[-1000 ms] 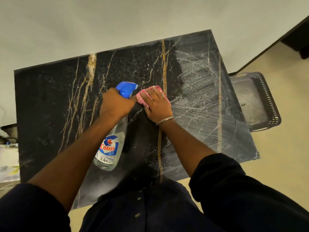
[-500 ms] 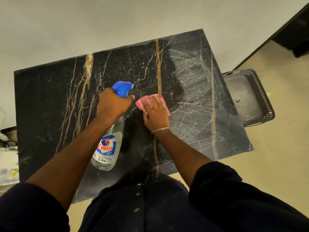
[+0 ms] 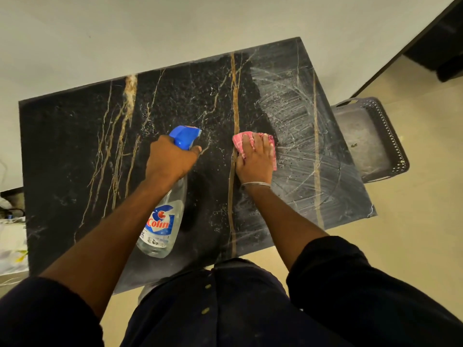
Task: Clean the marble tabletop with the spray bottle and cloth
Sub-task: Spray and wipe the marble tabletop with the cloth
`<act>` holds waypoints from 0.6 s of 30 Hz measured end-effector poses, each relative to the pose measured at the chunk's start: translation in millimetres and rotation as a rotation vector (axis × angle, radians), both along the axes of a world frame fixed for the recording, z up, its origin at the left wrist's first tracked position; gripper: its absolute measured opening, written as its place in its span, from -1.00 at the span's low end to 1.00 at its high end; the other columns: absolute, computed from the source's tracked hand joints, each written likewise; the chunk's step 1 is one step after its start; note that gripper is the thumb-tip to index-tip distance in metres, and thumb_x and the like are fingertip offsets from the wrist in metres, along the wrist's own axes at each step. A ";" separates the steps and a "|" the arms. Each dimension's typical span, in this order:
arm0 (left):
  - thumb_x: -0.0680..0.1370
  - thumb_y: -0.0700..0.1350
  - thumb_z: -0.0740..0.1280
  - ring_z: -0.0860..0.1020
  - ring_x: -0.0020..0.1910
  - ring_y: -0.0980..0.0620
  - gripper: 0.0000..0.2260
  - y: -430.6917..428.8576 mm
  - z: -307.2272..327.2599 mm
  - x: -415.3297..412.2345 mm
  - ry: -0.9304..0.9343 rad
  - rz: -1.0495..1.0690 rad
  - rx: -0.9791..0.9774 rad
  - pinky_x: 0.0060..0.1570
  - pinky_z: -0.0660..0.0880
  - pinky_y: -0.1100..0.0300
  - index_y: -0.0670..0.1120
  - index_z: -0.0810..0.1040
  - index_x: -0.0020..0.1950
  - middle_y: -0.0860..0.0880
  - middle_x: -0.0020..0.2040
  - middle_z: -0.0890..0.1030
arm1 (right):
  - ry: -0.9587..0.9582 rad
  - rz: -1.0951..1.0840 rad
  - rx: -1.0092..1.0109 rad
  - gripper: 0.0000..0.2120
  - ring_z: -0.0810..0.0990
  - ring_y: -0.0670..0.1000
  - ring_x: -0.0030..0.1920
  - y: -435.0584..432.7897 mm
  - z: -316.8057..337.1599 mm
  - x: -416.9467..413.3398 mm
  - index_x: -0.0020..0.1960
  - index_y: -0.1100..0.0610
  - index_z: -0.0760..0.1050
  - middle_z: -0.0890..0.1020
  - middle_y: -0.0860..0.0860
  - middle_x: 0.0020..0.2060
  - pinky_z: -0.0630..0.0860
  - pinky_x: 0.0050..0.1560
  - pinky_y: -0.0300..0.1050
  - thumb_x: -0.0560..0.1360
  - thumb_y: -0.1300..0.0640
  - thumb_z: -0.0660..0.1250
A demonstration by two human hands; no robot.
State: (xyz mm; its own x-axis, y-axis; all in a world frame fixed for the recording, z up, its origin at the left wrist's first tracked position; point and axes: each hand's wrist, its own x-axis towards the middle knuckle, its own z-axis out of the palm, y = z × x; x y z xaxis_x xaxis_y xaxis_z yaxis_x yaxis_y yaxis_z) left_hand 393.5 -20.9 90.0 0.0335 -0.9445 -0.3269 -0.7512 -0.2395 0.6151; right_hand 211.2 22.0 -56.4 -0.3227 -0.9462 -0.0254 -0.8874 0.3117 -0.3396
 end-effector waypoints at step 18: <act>0.48 -0.02 0.43 0.47 -0.31 0.03 -0.74 21.9 4.2 17.3 0.037 -0.050 -0.028 -0.17 0.48 0.15 -0.16 0.50 0.02 -0.10 -0.25 0.50 | 0.017 0.014 -0.038 -0.40 0.27 0.30 0.49 46.1 -5.4 -20.8 0.48 0.10 0.38 0.42 0.19 0.43 0.19 0.50 0.27 0.46 -0.03 0.10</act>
State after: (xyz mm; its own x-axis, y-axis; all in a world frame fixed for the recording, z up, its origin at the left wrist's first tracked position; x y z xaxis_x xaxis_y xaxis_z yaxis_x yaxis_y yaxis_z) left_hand 410.8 1.0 94.2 -0.0253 -0.9535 -0.3003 -0.7384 -0.1847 0.6486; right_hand 190.4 68.1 -61.8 -0.3093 -0.9508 0.0163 -0.8973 0.2862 -0.3362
